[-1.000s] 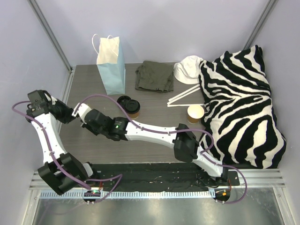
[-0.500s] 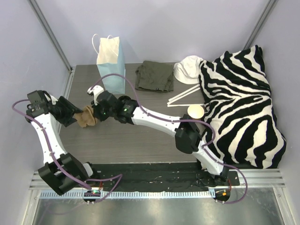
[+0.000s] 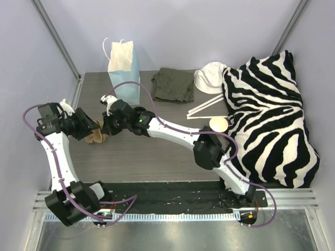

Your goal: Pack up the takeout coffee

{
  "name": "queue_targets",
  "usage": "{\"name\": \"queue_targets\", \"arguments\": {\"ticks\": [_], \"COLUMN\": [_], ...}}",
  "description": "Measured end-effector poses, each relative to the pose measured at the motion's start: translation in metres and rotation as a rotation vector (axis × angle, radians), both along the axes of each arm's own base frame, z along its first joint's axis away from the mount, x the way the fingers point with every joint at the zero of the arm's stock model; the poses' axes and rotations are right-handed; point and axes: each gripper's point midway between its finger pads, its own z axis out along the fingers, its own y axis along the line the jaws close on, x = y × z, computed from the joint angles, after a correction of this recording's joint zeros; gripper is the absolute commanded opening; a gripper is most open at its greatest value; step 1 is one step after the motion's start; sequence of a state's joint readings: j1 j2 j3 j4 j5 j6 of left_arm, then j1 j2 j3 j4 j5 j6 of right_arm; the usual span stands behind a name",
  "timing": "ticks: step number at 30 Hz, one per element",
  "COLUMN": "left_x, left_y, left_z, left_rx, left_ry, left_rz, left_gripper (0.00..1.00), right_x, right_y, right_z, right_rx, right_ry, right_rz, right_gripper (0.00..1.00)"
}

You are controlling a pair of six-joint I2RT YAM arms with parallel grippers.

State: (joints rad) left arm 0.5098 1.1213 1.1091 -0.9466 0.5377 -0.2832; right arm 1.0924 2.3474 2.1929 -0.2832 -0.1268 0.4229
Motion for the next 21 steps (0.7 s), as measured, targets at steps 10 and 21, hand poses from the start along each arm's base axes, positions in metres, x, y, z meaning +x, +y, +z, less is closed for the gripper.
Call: {"name": "queue_targets", "arguments": {"ticks": [10,21], "left_x": [0.000,0.000], "left_y": [-0.018,-0.011], "left_z": [-0.020,-0.032], "left_rx": [0.041,0.090], "left_ry": [0.045,0.061], "left_rz": [-0.121,-0.123], "left_gripper": [0.38,0.36], "right_x": [0.000,-0.003], "right_y": [0.000,0.002], "right_z": [-0.003,-0.001], "right_rx": [0.008,0.034], "right_ry": [0.037,0.076], "right_rz": [0.001,0.018], "right_gripper": [0.01,0.01]}}
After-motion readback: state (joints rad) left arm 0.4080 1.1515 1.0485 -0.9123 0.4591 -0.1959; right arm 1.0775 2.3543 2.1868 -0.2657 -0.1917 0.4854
